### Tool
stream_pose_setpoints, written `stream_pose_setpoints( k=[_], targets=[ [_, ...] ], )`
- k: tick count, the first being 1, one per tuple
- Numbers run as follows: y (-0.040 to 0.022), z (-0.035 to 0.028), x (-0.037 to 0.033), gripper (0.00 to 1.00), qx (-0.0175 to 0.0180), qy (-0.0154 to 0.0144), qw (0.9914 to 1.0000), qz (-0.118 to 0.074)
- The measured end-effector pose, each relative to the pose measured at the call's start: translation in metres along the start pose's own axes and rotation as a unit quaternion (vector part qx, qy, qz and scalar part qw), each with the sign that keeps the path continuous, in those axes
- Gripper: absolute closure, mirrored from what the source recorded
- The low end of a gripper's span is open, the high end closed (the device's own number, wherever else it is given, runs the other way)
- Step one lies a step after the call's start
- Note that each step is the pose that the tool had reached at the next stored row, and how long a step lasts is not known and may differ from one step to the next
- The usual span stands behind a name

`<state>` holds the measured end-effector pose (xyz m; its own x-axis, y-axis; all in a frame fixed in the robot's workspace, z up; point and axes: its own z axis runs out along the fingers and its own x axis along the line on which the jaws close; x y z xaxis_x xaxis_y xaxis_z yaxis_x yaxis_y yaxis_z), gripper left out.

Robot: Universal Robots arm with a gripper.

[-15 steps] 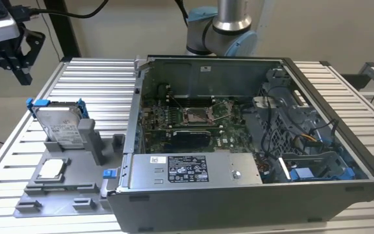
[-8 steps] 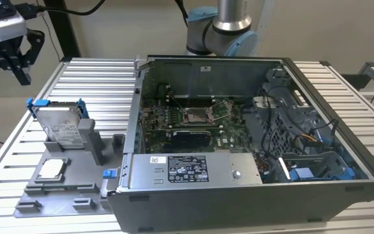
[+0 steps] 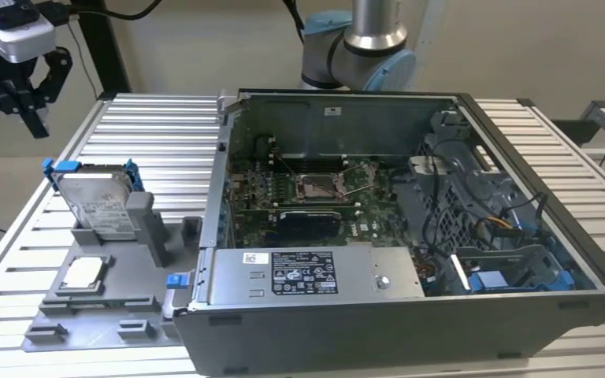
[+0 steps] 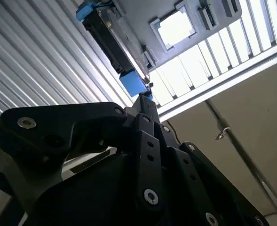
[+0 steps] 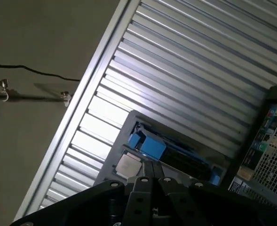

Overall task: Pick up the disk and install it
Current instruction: 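Pick up the disk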

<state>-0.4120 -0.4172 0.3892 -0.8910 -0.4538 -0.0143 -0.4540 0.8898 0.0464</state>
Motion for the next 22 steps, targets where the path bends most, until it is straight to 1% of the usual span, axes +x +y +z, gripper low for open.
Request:
stream_pose_setpoints(
  k=[2,3,4,6,8,11,14,15,17,18,20,22],
  targets=[
    [0.0,0.0,0.0,1.0,-0.0001,0.0006,0.99984,-0.018],
    [0.0,0.0,0.0,1.0,-0.0002,0.0009,0.99962,-0.027],
    [0.0,0.0,0.0,1.0,-0.0002,0.0011,0.99935,-0.036],
    [0.0,0.0,0.0,1.0,-0.0002,0.0015,0.99853,-0.054],
    [0.0,0.0001,0.0,1.0,-0.0001,0.0017,0.99735,-0.073],
    [-0.0001,0.0001,0.0,1.0,0.0006,0.0018,0.99499,-0.1],
    [0.0,0.0002,0.0,1.0,0.0016,0.0015,0.99193,-0.127],
    [0.0,0.0002,0.0,1.0,0.0019,0.0015,0.99076,-0.136],
    [0.0,0.0003,0.0,1.0,0.0025,0.0013,0.98806,-0.154],
    [0.0,0.0003,0.0,1.0,0.0029,0.0013,0.98663,-0.163],
    [-0.0001,0.0004,-0.0001,1.0,0.0035,0.0009,0.98344,-0.181],
    [-0.0001,0.0005,0.0,1.0,0.0042,0.0004,0.97999,-0.199]
  ],
)
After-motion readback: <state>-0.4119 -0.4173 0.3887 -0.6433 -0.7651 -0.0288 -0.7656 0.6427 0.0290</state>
